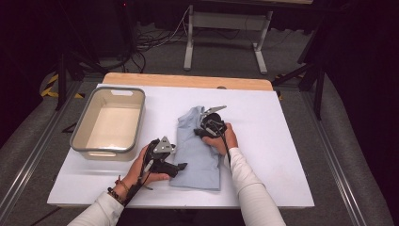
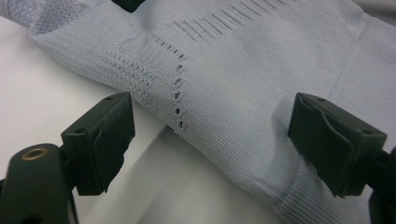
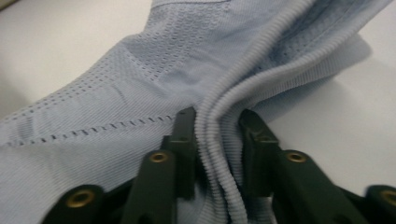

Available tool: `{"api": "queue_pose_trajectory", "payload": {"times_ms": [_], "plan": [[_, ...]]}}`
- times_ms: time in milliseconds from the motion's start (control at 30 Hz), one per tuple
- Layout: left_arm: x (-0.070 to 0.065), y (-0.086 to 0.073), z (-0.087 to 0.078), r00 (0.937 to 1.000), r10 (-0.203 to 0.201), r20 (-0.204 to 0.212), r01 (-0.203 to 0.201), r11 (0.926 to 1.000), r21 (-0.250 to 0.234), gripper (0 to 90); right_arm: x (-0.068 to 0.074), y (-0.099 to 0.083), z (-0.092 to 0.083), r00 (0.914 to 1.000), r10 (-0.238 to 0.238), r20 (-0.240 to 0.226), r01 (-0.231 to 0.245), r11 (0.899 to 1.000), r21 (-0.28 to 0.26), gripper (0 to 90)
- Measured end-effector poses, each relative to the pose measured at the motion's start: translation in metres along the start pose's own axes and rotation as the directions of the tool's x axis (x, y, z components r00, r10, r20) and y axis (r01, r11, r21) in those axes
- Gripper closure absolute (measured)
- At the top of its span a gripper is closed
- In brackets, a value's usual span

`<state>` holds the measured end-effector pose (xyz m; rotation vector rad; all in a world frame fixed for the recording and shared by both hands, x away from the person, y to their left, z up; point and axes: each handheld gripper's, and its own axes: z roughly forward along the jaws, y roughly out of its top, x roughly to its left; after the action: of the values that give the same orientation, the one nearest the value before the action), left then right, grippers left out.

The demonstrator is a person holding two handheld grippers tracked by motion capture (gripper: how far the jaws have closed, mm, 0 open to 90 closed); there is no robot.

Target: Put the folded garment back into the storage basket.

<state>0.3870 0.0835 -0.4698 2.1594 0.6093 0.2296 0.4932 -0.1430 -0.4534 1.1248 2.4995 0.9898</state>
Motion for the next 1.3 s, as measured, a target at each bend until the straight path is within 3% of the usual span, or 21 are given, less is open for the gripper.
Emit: {"api": "queue_pose_trajectory", "payload": {"times_ms": [300, 667, 800, 1033, 1300], "plan": [[0.0, 0.0, 0.0, 1.0, 0.0, 0.0, 0.0, 1.0, -0.001, 15.5, 0.001, -0.001, -0.003, 1.0, -0.009, -0.004, 0.009, 1.0, -0.017, 78.8], [0.0, 0.0, 0.0, 1.0, -0.003, 0.008, 0.003, 1.0, -0.003, 14.2, 0.001, -0.001, -0.032, 0.9995, -0.014, -0.03, 0.009, 0.988, -0.152, 81.1], [-0.001, 0.0, 0.0, 0.9988, -0.004, 0.049, 0.005, 0.9999, -0.012, 12.2, 0.006, 0.002, -0.05, 0.9988, -0.032, -0.037, 0.023, 0.976, -0.214, 81.3], [-0.004, 0.002, 0.002, 0.9973, 0.004, 0.073, -0.003, 0.9999, -0.011, 13.3, 0.012, -0.003, -0.078, 0.997, -0.053, -0.056, 0.033, 0.951, -0.308, 81.6], [-0.008, 0.006, 0.008, 0.9907, -0.004, 0.136, 0.007, 0.9998, -0.019, 26.9, 0.015, -0.015, -0.099, 0.9957, -0.06, -0.071, 0.028, 0.921, -0.388, 81.7]]}}
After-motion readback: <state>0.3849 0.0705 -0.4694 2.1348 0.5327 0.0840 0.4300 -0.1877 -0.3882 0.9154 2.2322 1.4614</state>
